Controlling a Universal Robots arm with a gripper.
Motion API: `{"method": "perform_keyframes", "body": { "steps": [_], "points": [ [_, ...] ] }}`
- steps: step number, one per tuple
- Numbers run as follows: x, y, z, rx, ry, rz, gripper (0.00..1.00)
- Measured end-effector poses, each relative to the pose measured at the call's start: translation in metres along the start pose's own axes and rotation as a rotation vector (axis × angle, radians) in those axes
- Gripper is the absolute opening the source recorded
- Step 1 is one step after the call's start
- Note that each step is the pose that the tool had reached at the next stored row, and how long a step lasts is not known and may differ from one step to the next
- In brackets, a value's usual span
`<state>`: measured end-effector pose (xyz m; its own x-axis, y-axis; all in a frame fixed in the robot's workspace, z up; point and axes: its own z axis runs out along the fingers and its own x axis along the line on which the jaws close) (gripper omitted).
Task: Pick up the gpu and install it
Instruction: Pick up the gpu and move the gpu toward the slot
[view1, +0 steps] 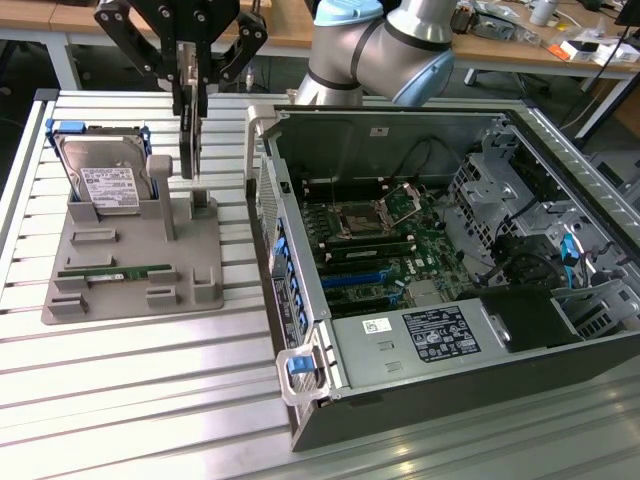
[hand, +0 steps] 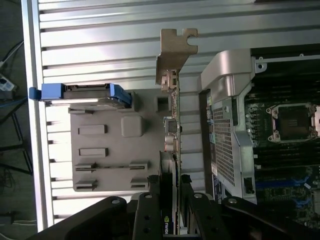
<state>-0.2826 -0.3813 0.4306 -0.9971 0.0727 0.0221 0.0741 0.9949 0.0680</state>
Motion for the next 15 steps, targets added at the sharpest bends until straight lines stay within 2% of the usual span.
{"method": "perform_keyframes", "body": {
  "steps": [3, 12, 15],
  "points": [
    [0.0001, 0.0003, -0.0043, 0.0001, 0.0, 0.0, 0.26],
    [-0.0002, 0.0003, -0.0047, 0.0001, 0.0001, 0.0, 0.26],
    [-0.005, 0.0007, -0.0048, 0.0025, -0.0001, 0.0, 0.26]
  ]
}}
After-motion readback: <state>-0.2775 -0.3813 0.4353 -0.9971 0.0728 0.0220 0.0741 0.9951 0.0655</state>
